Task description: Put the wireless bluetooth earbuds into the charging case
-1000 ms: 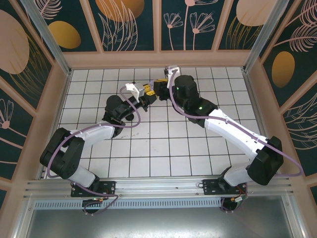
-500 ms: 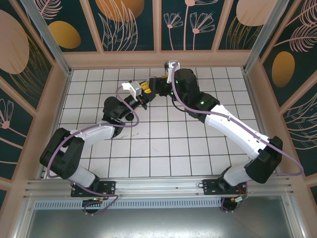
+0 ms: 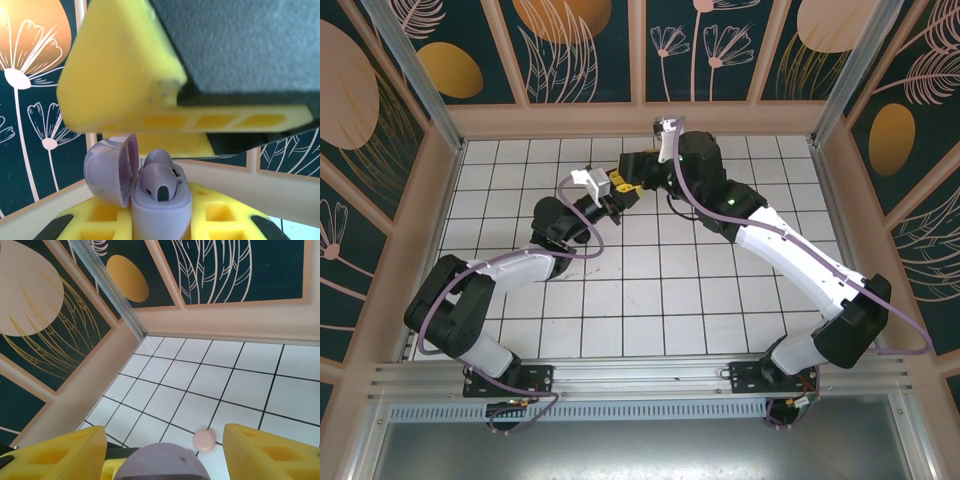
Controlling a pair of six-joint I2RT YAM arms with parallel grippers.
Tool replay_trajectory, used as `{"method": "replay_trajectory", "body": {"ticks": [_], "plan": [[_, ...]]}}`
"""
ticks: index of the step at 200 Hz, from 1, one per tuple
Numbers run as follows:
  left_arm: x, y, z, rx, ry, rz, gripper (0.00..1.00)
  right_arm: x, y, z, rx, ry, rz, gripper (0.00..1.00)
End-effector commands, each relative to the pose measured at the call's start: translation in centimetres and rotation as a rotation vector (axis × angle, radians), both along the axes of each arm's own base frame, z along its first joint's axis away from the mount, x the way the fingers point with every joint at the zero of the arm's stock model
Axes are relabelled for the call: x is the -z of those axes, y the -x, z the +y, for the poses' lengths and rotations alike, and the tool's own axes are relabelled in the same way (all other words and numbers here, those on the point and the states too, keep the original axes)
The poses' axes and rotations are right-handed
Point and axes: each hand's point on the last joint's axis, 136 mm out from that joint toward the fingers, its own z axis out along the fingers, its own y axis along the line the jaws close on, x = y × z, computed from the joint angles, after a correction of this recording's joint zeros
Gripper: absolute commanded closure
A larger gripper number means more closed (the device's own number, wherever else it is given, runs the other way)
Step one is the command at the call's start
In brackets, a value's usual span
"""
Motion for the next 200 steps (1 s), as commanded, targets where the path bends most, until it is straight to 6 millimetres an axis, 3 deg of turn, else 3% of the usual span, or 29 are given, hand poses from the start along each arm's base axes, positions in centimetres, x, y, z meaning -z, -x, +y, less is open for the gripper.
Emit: {"method": "replay_trajectory", "body": {"ticks": [1, 36, 60, 84, 116, 135, 175, 200], "plan": [[-0.3, 0.6, -0.1, 0.025, 0.019, -0.023, 0.93, -2.8, 0.3, -0.7, 0.0, -0.063, -0.034, 0.36], [0.2, 0.5, -0.2, 0.027, 0.011, -0.013, 0.93, -4.4, 0.7, -2.5, 0.025, -0.085, -0.053, 0.36], [1.0, 0.6, -0.5, 0.042, -0.005, -0.004, 0.94, -4.1, 0.3, -3.5, 0.015, -0.079, -0.016, 0.36], [2.2, 0.6, -0.9, 0.057, -0.042, 0.006, 0.94, -2.6, -0.7, -4.0, -0.011, -0.042, 0.056, 0.42], [3.4, 0.8, -1.5, 0.091, -0.091, 0.015, 0.95, 0.5, -2.1, -3.4, -0.057, 0.021, 0.153, 0.7], [3.9, 0.9, -1.8, 0.112, -0.112, 0.023, 0.95, 2.1, -2.6, -2.5, -0.093, 0.047, 0.195, 0.79], [4.3, 1.0, -2.3, 0.143, -0.127, 0.035, 0.95, 4.9, -3.4, -1.1, -0.139, 0.085, 0.271, 0.84], [4.1, 0.5, -2.2, 0.121, -0.122, 0.037, 0.95, 6.2, -2.5, -0.7, -0.168, 0.098, 0.313, 0.88]]}}
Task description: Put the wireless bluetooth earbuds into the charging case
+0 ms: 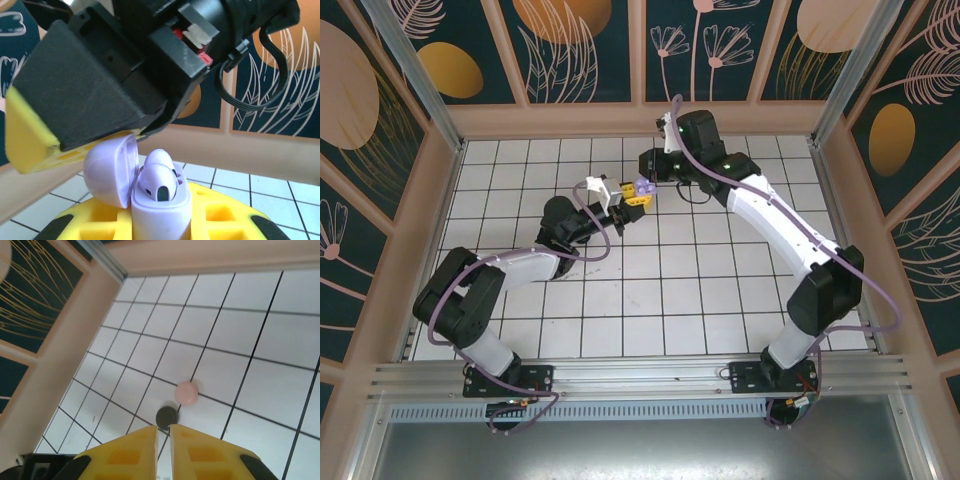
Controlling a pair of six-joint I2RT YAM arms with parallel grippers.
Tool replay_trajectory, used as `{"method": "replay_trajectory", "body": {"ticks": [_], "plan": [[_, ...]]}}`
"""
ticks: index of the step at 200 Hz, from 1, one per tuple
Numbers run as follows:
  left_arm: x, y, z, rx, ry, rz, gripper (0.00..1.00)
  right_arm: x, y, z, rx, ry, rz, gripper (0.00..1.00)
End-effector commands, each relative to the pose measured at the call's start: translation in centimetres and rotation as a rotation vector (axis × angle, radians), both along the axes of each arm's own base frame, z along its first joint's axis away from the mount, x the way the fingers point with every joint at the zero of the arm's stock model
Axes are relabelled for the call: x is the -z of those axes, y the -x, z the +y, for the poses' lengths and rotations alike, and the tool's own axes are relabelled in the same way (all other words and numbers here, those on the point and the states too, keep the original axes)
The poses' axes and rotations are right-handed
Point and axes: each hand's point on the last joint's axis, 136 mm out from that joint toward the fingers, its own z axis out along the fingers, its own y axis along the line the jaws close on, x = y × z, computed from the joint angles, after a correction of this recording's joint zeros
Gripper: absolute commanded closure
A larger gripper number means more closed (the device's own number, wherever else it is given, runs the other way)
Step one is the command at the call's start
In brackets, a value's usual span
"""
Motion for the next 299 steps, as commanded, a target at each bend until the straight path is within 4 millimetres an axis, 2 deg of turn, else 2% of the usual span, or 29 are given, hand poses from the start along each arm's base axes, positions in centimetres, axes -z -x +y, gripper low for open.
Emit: {"method": "replay_trajectory", "body": {"ticks": [1, 26, 38, 51, 82, 91, 94, 111, 131, 162, 165, 170, 184, 204, 246, 249, 257, 299], "plan": [[-0.9, -0.2, -0.3, 0.004, 0.009, -0.043, 0.95, -1.0, 1.6, 0.4, -0.066, -0.014, 0.013, 0.88], [-1.2, -1.0, -0.1, -0.037, 0.013, -0.031, 0.95, 0.1, 4.4, -0.1, -0.094, 0.003, 0.037, 0.92], [-1.2, -1.3, -0.1, -0.05, 0.013, -0.026, 0.95, 0.5, 6.1, -0.8, -0.094, 0.003, 0.049, 0.93], [-1.3, -1.4, -0.2, -0.05, 0.018, -0.025, 0.95, 0.6, 6.9, -2.1, -0.061, -0.007, 0.043, 0.93], [-1.1, -1.6, -0.1, -0.049, 0.045, 0.01, 0.95, -0.9, 5.2, -7.2, 0.187, -0.056, -0.029, 0.9], [-0.8, -1.6, -0.1, -0.05, 0.051, 0.033, 0.95, -0.9, 5.2, -7.9, 0.234, -0.074, -0.035, 0.88], [-0.6, -1.7, 0.0, -0.051, 0.051, 0.041, 0.95, -0.9, 4.6, -9.0, 0.272, -0.082, -0.037, 0.87], [0.6, -2.0, 0.2, -0.064, 0.055, 0.11, 0.95, 0.2, 4.4, -10.9, 0.353, -0.1, -0.029, 0.84], [2.7, -2.4, 0.2, -0.079, 0.052, 0.22, 0.96, 2.9, 4.8, -12.3, 0.407, -0.078, -0.003, 0.82], [6.3, -3.8, 0.3, -0.135, 0.009, 0.442, 0.99, 6.7, 5.9, -13.3, 0.436, -0.05, 0.038, 0.79], [7.8, -4.1, 0.2, -0.141, -0.009, 0.487, 0.99, 6.9, 6.0, -13.4, 0.438, -0.05, 0.041, 0.79], [8.8, -4.4, 0.1, -0.152, -0.017, 0.539, 1.0, 7.4, 6.2, -13.6, 0.442, -0.047, 0.046, 0.78], [11.2, -4.9, -0.1, -0.17, -0.05, 0.674, 1.0, 8.3, 6.6, -13.9, 0.453, -0.042, 0.055, 0.78], [13.8, -4.5, 0.3, -0.192, -0.075, 0.809, 1.0, 8.9, 6.9, -14.0, 0.453, -0.04, 0.065, 0.77], [17.2, -2.2, 2.6, -0.266, -0.103, 0.973, 1.0, 9.0, 7.2, -14.0, 0.443, -0.044, 0.062, 0.75], [16.5, -2.0, 2.8, -0.266, -0.097, 0.969, 1.0, 9.0, 7.2, -14.0, 0.442, -0.044, 0.062, 0.75], [17.0, -1.6, 3.4, -0.286, -0.113, 0.996, 1.0, 9.1, 7.3, -14.0, 0.442, -0.044, 0.063, 0.75], [19.4, 0.2, 8.0, -0.4, -0.122, 1.16, 1.0, 8.6, 7.4, -14.0, 0.439, -0.055, 0.052, 0.75]]}}
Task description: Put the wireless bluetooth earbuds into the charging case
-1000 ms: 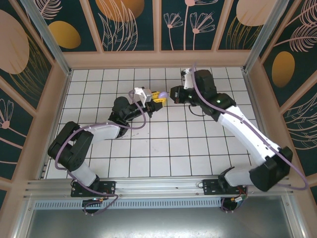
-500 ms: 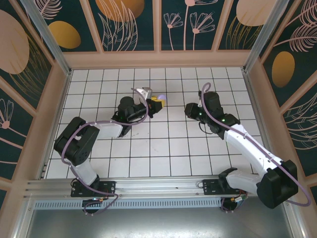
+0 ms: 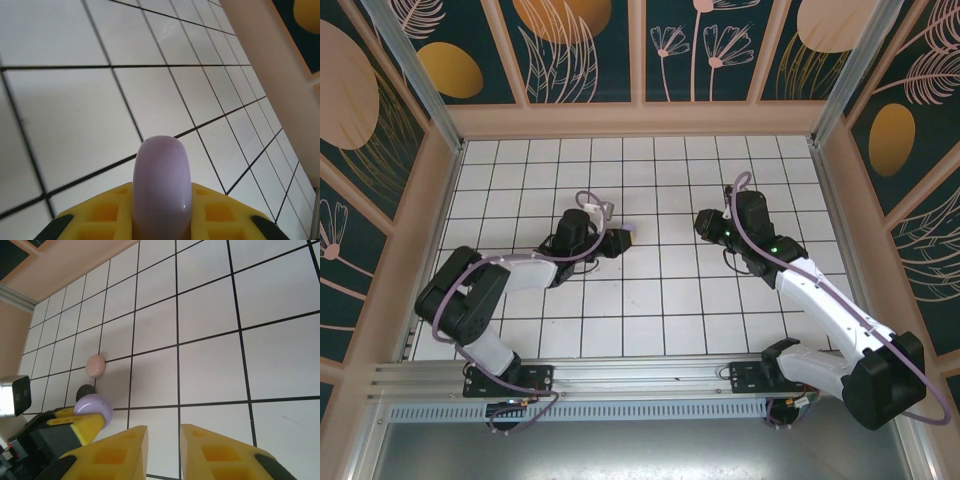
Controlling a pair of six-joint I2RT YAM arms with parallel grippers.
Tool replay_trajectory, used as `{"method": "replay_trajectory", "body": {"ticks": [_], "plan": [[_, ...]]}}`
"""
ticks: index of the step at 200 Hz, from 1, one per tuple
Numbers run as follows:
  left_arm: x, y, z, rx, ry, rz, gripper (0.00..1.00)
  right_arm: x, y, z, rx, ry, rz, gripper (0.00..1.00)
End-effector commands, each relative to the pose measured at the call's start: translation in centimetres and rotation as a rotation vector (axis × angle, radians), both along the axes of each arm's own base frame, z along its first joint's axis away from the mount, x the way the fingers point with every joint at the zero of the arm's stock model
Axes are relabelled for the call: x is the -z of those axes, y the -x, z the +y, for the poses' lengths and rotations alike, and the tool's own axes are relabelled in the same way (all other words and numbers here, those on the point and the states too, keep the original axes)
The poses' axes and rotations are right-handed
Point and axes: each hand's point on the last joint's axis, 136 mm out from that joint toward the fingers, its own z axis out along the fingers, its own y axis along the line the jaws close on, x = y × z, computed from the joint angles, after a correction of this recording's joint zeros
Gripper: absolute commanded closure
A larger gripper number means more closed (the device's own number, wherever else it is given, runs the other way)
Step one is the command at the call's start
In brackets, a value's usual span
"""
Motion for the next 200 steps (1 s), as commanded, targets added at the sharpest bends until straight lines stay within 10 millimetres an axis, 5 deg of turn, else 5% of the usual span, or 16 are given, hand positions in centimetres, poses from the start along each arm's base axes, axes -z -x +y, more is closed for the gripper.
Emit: {"method": "replay_trajectory", "body": {"ticks": [1, 52, 122, 200], "plan": [[1.6, 0.8, 3.2, -0.099, -0.023, 0.127, 1.0, -1.1, 0.0, -0.1, 0.007, -0.026, -0.043, 0.75], [4.2, 2.7, 8.2, -0.227, -0.083, 0.246, 1.0, -1.7, 0.0, -0.1, 0.008, -0.035, -0.055, 0.74], [7.3, 3.0, 10.4, -0.308, -0.121, 0.313, 0.99, -2.6, 0.1, 0.0, 0.003, -0.038, -0.07, 0.72], [9.5, 2.7, 12.6, -0.368, -0.222, 0.364, 0.76, -3.3, 0.0, -0.1, 0.003, -0.031, -0.085, 0.6]]}}
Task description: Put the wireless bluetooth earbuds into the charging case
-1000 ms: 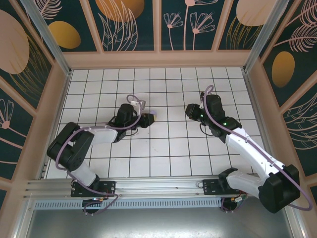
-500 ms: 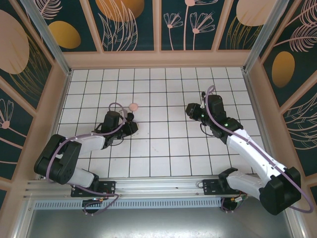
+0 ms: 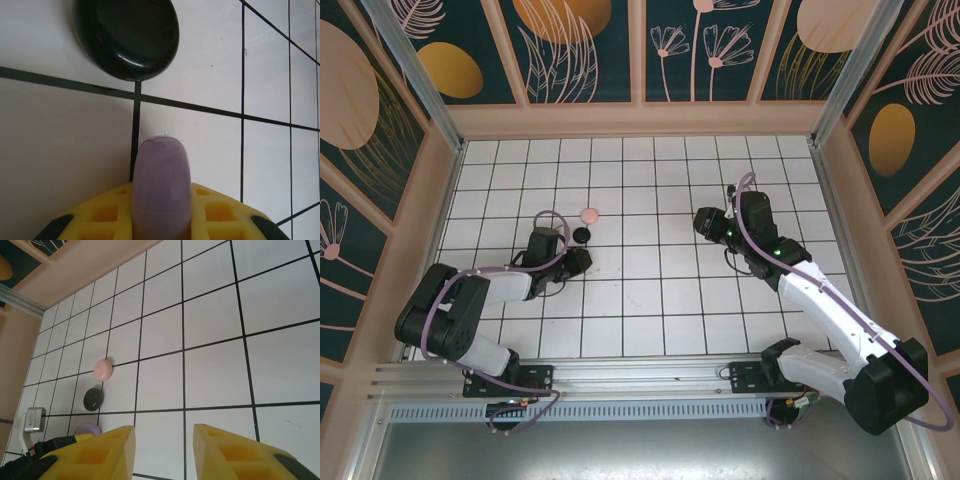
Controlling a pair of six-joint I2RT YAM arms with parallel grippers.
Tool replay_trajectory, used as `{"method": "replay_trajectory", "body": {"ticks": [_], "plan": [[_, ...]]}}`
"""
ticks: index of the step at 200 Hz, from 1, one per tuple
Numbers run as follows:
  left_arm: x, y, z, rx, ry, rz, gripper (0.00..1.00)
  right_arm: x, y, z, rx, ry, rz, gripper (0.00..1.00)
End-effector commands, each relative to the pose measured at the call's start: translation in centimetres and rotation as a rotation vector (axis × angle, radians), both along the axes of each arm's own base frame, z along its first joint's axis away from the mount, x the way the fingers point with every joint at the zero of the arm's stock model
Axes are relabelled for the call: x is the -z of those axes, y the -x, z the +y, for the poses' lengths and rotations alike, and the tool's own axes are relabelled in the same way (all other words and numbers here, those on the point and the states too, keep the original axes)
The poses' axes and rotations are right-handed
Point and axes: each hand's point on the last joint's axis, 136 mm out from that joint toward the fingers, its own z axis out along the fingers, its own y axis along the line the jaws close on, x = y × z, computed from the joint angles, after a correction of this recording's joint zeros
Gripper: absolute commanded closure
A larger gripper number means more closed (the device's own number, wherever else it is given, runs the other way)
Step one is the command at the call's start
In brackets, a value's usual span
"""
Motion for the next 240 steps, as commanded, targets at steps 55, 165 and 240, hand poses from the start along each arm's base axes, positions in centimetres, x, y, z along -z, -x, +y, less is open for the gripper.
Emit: {"method": "replay_trajectory", "body": {"ticks": [55, 165, 240], "plan": [[2.0, 0.6, 2.7, -0.051, -0.139, 0.094, 0.54, -2.8, -0.4, 0.1, -0.003, -0.007, -0.068, 0.41], [-2.6, -0.3, 6.0, -0.108, -0.308, 0.027, 0.2, -4.4, -0.6, 0.2, -0.011, -0.008, -0.1, 0.25], [-8.1, -2.4, 8.1, -0.169, -0.429, -0.084, 0.01, -5.5, -0.9, -0.4, 0.006, 0.026, -0.119, 0.16]]}}
